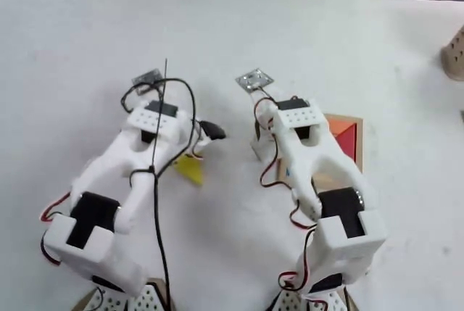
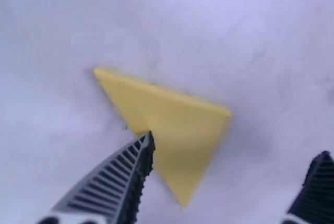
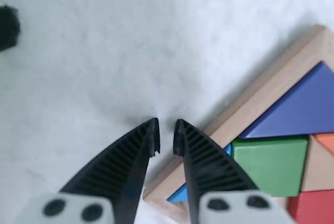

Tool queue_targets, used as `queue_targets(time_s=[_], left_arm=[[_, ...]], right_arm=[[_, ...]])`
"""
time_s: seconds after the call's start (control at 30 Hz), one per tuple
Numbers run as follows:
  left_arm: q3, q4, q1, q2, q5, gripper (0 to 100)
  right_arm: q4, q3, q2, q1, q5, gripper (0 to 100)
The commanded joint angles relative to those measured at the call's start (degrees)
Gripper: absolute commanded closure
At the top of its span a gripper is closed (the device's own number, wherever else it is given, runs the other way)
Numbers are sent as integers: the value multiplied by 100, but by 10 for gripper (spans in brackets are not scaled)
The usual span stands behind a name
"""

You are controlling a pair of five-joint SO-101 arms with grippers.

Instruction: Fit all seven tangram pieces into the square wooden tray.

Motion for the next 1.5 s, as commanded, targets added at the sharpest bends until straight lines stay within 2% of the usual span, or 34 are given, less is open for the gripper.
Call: queue_targets(time_s=[0.0,0.43,0.63,1.03,1.17,1.47], left_arm=[[-9,264,-66,268,-211,558],[-9,141,-75,321,-202,558],[18,176,-382,330,-237,558],[-18,-9,-356,312,-343,558],[-18,-220,-400,312,-62,559],[-123,-141,-637,330,-26,560]], right_arm=[[-75,-9,-198,-31,79,936],[-75,0,-198,-31,79,936],[-75,9,-198,-31,79,936],[-75,9,-198,-31,79,936],[-75,9,-198,-31,79,936],[-57,9,-198,-31,79,936]])
